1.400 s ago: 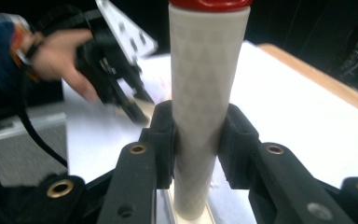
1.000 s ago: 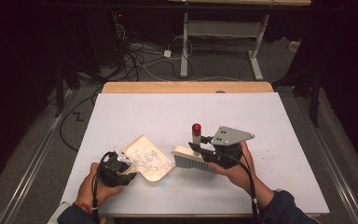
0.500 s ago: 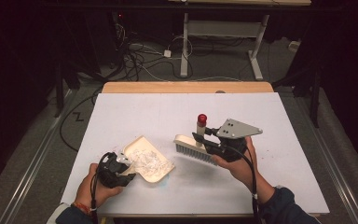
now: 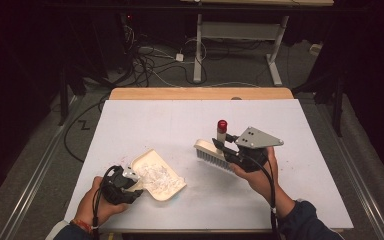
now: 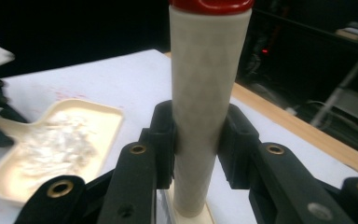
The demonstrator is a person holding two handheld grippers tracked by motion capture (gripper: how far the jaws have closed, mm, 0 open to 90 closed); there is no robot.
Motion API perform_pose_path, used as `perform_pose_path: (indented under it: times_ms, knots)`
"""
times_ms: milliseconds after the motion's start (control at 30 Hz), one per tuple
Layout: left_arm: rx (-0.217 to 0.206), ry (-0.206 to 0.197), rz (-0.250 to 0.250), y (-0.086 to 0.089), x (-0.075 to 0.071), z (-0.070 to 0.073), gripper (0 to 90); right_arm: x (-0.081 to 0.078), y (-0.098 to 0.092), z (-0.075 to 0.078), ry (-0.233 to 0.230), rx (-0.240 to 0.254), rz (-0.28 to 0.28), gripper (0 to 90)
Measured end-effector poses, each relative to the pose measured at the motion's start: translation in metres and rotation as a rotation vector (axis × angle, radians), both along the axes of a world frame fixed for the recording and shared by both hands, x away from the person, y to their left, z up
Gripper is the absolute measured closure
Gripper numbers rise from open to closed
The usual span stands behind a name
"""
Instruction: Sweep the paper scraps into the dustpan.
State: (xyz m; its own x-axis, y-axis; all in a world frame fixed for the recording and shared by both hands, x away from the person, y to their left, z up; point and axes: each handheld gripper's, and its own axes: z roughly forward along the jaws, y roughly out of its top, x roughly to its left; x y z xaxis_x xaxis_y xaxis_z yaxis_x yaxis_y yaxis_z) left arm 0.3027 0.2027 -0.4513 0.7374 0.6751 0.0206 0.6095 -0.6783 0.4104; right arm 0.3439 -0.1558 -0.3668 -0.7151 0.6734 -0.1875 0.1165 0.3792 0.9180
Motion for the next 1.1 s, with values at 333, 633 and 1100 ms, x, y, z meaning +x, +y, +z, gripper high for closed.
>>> perform_pose_path:
  times_ms: [333, 633, 1100]
  knots:
    - [0.024, 0.007, -0.041, -0.005, -0.01, 0.003, 62.9, -0.009, 0.022, -0.014, -0.007, -0.088, 0.025, 70.2]
    - [0.035, 0.017, -0.059, -0.01, -0.012, 0.0, 62.9, -0.016, 0.038, -0.018, -0.009, -0.103, 0.06, 70.0]
    - [0.044, 0.025, -0.058, -0.011, -0.011, -0.002, 62.9, -0.016, 0.04, -0.018, 0.004, -0.09, 0.062, 69.7]
